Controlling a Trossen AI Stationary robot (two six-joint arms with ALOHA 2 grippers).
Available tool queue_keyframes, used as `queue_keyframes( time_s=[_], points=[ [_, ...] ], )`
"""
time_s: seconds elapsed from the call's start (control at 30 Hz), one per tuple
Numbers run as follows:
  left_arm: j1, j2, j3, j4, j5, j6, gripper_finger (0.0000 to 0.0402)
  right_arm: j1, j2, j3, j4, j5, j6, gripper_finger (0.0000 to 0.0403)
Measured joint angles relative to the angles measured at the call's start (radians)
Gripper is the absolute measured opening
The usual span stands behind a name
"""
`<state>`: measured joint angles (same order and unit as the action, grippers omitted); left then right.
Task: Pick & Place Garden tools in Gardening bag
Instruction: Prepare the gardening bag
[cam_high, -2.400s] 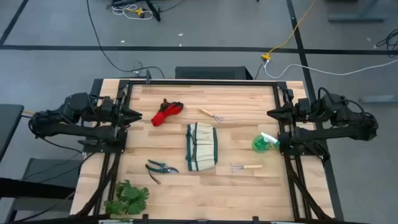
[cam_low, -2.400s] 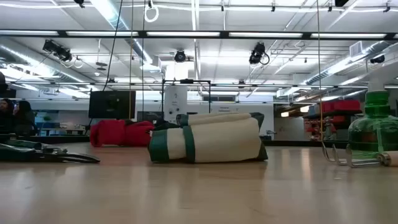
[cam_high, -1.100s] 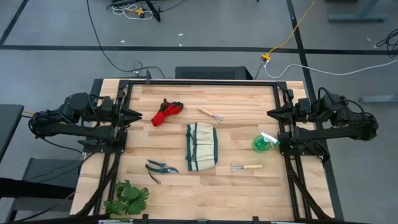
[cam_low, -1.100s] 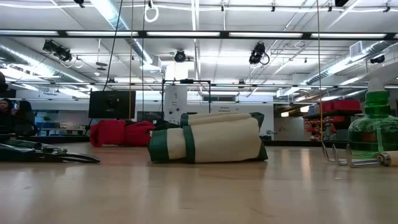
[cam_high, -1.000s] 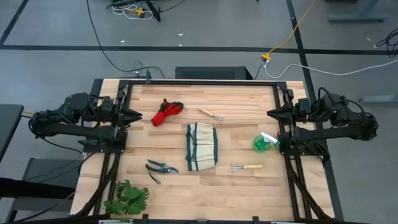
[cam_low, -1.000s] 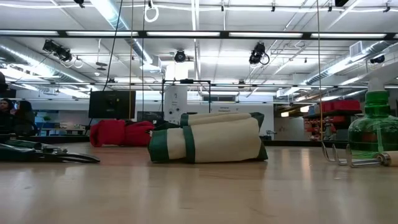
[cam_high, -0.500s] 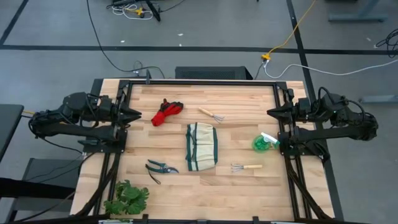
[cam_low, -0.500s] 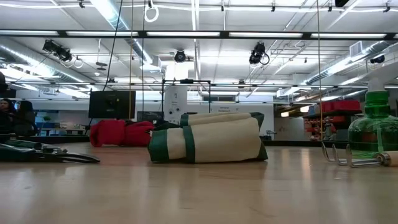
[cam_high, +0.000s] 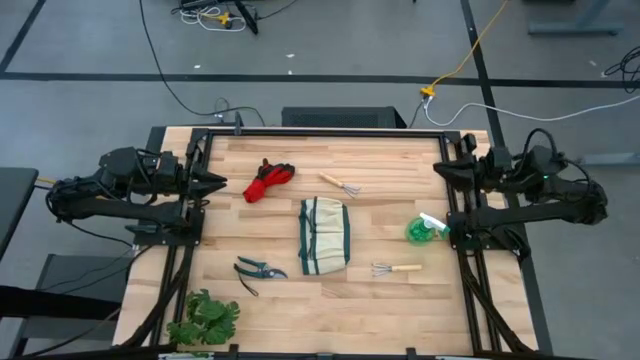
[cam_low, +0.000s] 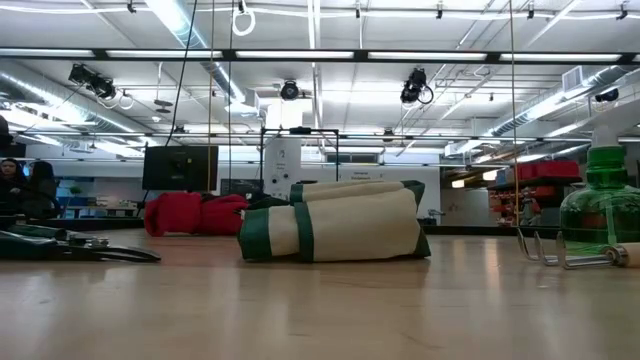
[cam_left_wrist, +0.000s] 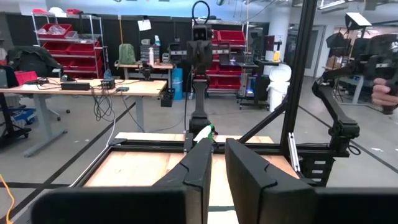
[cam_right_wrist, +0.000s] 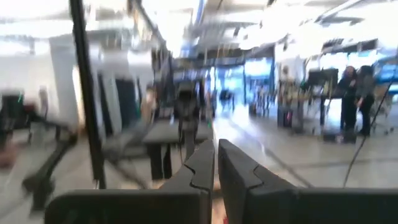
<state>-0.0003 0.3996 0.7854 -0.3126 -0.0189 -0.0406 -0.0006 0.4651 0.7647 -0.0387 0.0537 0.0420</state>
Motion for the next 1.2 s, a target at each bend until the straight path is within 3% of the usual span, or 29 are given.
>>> queue_keyframes(
  time_s=[0.13, 0.33, 0.57, 0.7, 0.9, 1.2],
  points=[
    [0.0, 0.0, 0.0, 0.0, 0.0, 0.0, 0.0055, 0.0, 0.145, 0.0, 0.169, 0.119, -0.051, 0.0027],
    [0.0, 0.0, 0.0, 0.0, 0.0, 0.0, 0.0055, 0.003, 0.394, -0.004, 0.248, 0.121, -0.089, 0.0027],
    [0.0, 0.0, 0.0, 0.001, -0.004, -0.001, 0.0055, 0.047, 0.646, -0.002, 0.577, -0.087, -0.055, 0.0027],
    [0.0, 0.0, 0.0, 0.001, -0.012, -0.001, 0.0055, 0.072, 0.739, -0.001, 0.673, -0.137, -0.028, 0.0027],
    [0.0, 0.004, 0.0, 0.001, -0.014, 0.0, 0.0055, 0.08, 0.842, 0.041, 0.563, -0.141, 0.102, 0.0027],
    [0.0, 0.045, 0.0, 0.0, -0.014, 0.0, 0.0055, 0.104, 1.044, 0.311, 0.103, -0.089, 0.107, 0.0027]
  ],
)
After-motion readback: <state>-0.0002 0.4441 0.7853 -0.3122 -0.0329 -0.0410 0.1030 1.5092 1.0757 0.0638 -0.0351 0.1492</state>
